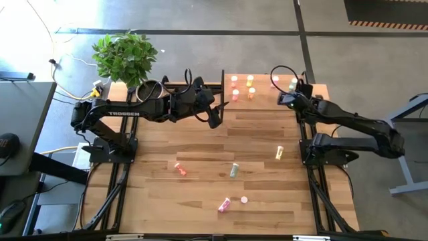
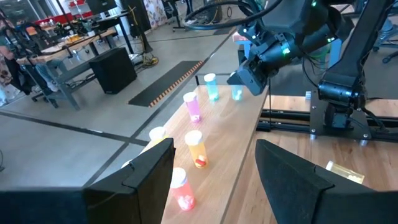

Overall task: Pick and place medicine bottles onto shelf by color
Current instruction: Put the top blue medicine bottle aligned with the other blue medicine bottle on the shelf

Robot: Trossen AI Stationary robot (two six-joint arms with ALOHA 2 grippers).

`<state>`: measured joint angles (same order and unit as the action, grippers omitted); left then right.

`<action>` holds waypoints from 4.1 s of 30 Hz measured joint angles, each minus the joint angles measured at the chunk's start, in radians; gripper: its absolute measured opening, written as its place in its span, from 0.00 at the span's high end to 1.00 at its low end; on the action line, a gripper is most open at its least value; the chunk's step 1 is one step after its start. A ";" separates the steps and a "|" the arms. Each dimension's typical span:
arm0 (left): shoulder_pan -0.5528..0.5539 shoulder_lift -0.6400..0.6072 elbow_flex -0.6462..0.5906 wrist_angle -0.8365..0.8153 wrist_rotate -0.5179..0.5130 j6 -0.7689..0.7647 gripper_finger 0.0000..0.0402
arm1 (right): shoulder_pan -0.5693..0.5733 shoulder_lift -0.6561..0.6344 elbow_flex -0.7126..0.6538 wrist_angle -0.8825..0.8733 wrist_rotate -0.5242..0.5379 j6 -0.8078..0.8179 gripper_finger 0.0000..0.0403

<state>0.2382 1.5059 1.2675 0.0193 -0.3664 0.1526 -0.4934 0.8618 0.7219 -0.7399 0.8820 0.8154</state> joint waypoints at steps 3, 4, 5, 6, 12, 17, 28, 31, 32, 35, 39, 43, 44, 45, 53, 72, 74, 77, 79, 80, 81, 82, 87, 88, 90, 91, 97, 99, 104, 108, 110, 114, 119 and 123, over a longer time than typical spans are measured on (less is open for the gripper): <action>0.000 0.000 0.000 0.000 0.000 0.000 0.47 | 0.000 0.023 0.000 -0.001 0.001 -0.006 0.75; 0.000 0.000 0.000 0.000 0.000 0.000 0.47 | 0.000 0.030 0.000 -0.002 0.004 -0.004 0.75; 0.000 0.000 0.000 0.000 0.000 0.001 0.47 | 0.000 0.036 0.000 0.001 0.008 -0.004 0.75; 0.000 0.000 0.000 0.000 0.000 0.005 0.47 | 0.000 0.044 0.000 0.006 0.012 -0.005 0.75; 0.000 0.000 0.000 0.000 0.000 0.023 0.47 | 0.000 0.063 0.001 0.010 0.030 -0.001 0.75; 0.000 0.000 0.000 0.000 -0.001 0.023 0.47 | 0.000 0.062 0.002 -0.001 0.041 0.016 0.75; 0.000 0.000 0.000 0.000 -0.002 0.024 0.47 | 0.000 0.062 0.001 -0.022 0.057 0.050 0.75; 0.000 0.000 0.000 0.000 -0.003 0.024 0.47 | 0.000 0.062 0.001 -0.023 0.056 0.059 0.73; 0.000 0.000 0.000 0.000 -0.003 0.024 0.47 | 0.000 0.062 0.001 -0.023 0.056 0.059 0.72; 0.000 0.000 0.000 0.000 -0.003 0.023 0.47 | 0.000 0.063 0.000 -0.029 0.043 0.059 0.66; 0.000 0.000 0.000 0.000 -0.003 0.024 0.47 | 0.000 0.063 -0.001 -0.028 0.044 0.059 0.60; 0.000 0.000 0.000 0.000 -0.003 0.024 0.47 | 0.000 0.063 -0.001 -0.027 0.048 0.059 0.57; 0.000 0.000 0.000 -0.001 -0.003 0.024 0.47 | 0.000 0.063 -0.001 -0.027 0.050 0.059 0.57; 0.000 0.000 0.000 -0.001 -0.003 0.024 0.47 | 0.000 0.063 -0.001 -0.027 0.050 0.059 0.57; 0.000 0.000 0.000 0.000 -0.003 0.024 0.47 | 0.000 0.061 -0.001 -0.027 0.061 0.059 0.58; 0.000 0.000 0.000 -0.018 -0.003 0.024 0.47 | 0.075 0.060 0.244 -0.384 -0.190 0.230 0.58; 0.000 0.000 0.000 -0.033 -0.003 0.023 0.47 | 0.088 0.060 0.270 -0.444 -0.236 0.281 0.58; 0.000 0.000 0.000 -0.057 -0.002 0.016 0.47 | 0.112 0.060 0.305 -0.517 -0.284 0.333 0.58; 0.000 0.000 0.000 -0.070 0.001 0.016 0.47 | 0.128 0.060 0.322 -0.547 -0.312 0.356 0.58; 0.000 0.000 0.000 -0.075 0.005 0.016 0.47 | 0.136 0.060 0.330 -0.559 -0.328 0.363 0.58; 0.000 0.000 0.000 -0.079 0.008 0.016 0.47 | 0.143 0.060 0.335 -0.564 -0.344 0.373 0.58; 0.000 0.000 0.000 -0.082 0.012 0.015 0.47 | 0.151 0.060 0.337 -0.566 -0.362 0.383 0.58; 0.000 0.000 0.000 -0.084 0.015 0.006 0.47 | 0.186 0.061 0.321 -0.573 -0.405 0.450 0.58; 0.000 0.000 0.000 -0.084 0.015 0.007 0.47 | 0.191 0.061 0.314 -0.577 -0.405 0.469 0.58; 0.000 0.000 0.000 -0.084 0.015 0.007 0.47 | 0.195 0.061 0.298 -0.580 -0.404 0.493 0.58; 0.000 0.000 0.000 -0.084 0.015 0.008 0.47 | 0.195 0.061 0.289 -0.580 -0.405 0.501 0.58; 0.000 0.000 0.000 -0.084 0.015 0.008 0.47 | 0.195 0.061 0.237 -0.573 -0.405 0.555 0.58; 0.000 0.000 0.000 -0.084 0.015 0.008 0.47 | 0.195 0.061 0.226 -0.562 -0.404 0.562 0.58; 0.000 0.000 0.000 -0.084 0.015 0.008 0.47 | 0.195 0.061 0.202 -0.528 -0.407 0.576 0.58; 0.000 0.000 0.000 -0.085 0.015 0.008 0.47 | 0.197 0.062 0.192 -0.516 -0.431 0.575 0.58; 0.000 0.000 0.000 -0.096 0.015 0.008 0.47 | 0.208 0.061 0.192 -0.515 -0.458 0.576 0.58; 0.000 0.000 0.000 -0.119 0.015 0.008 0.47 | 0.258 0.061 0.192 -0.515 -0.527 0.603 0.58; 0.000 0.000 0.000 -0.129 0.014 0.020 0.47 | 0.358 0.061 0.192 -0.516 -0.581 0.681 0.58; 0.000 0.000 0.000 -0.128 0.006 0.044 0.47 | 0.464 0.060 0.192 -0.516 -0.586 0.768 0.58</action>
<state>0.2379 1.5059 1.2678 -0.1091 -0.3603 0.1970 -0.0295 0.9222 0.9138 -1.2556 0.2956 1.5831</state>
